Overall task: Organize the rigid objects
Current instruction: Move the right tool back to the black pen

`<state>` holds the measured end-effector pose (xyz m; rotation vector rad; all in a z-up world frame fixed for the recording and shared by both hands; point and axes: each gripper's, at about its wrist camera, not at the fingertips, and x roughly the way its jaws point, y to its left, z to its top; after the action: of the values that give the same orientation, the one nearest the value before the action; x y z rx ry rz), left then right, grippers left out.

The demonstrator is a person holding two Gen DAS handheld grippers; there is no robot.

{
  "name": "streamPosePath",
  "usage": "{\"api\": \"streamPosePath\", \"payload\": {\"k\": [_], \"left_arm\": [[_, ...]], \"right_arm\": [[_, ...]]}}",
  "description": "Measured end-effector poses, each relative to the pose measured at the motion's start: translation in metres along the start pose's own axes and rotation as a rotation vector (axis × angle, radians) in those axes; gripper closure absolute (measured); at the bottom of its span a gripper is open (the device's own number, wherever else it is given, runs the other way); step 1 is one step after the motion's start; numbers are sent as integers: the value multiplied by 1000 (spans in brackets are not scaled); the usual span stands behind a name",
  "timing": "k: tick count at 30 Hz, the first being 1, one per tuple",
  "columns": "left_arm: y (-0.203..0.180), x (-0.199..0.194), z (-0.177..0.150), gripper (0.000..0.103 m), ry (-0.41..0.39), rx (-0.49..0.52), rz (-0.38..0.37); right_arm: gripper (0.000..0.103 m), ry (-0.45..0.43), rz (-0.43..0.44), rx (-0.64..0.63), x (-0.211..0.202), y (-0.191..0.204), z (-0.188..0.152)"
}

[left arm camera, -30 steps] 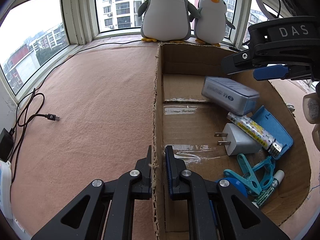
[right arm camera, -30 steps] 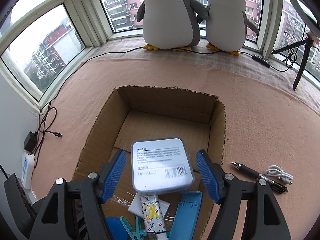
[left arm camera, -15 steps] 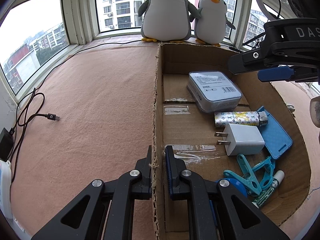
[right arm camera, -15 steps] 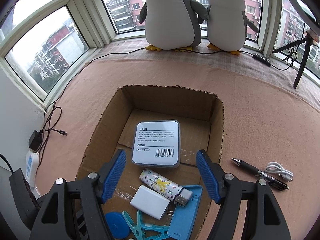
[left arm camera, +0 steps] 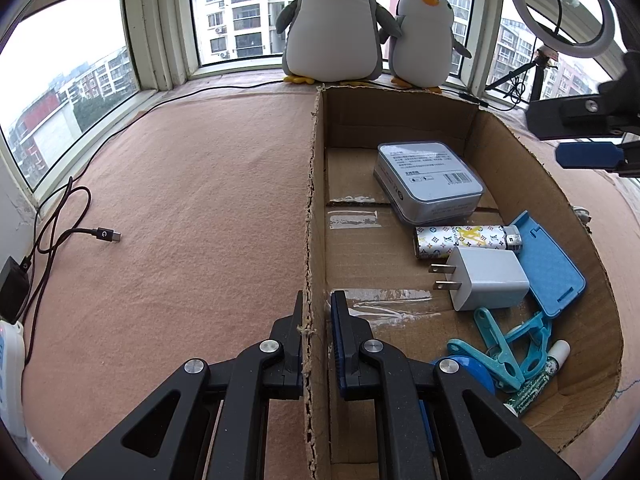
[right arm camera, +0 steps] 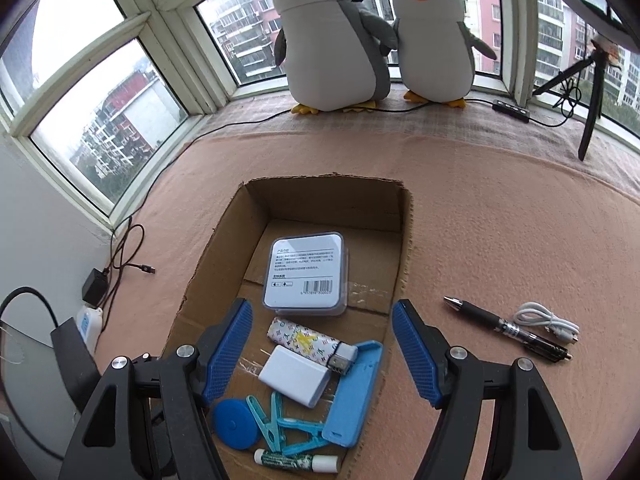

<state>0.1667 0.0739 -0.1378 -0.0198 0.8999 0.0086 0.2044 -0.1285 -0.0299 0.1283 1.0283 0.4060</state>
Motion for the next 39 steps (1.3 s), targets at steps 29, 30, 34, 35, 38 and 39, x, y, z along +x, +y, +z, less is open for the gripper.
{"api": "streamPosePath", "payload": {"k": [29, 30, 34, 35, 38, 39], "left_arm": [[2, 1, 1, 93, 1, 9, 10], [2, 0, 1, 93, 1, 9, 11], [1, 1, 1, 93, 3, 9, 15], [1, 1, 1, 93, 4, 11, 17], [0, 1, 2, 93, 5, 14, 20], [-1, 1, 2, 93, 6, 15, 21]], "right_arm": [[35, 54, 1, 164, -35, -163, -41], [36, 62, 6, 164, -30, -165, -39], [39, 84, 15, 158, -16, -168, -33], [39, 93, 18, 155, -13, -169, -31], [40, 109, 14, 147, -4, -171, -26], [40, 112, 11, 146, -2, -172, -25]]}}
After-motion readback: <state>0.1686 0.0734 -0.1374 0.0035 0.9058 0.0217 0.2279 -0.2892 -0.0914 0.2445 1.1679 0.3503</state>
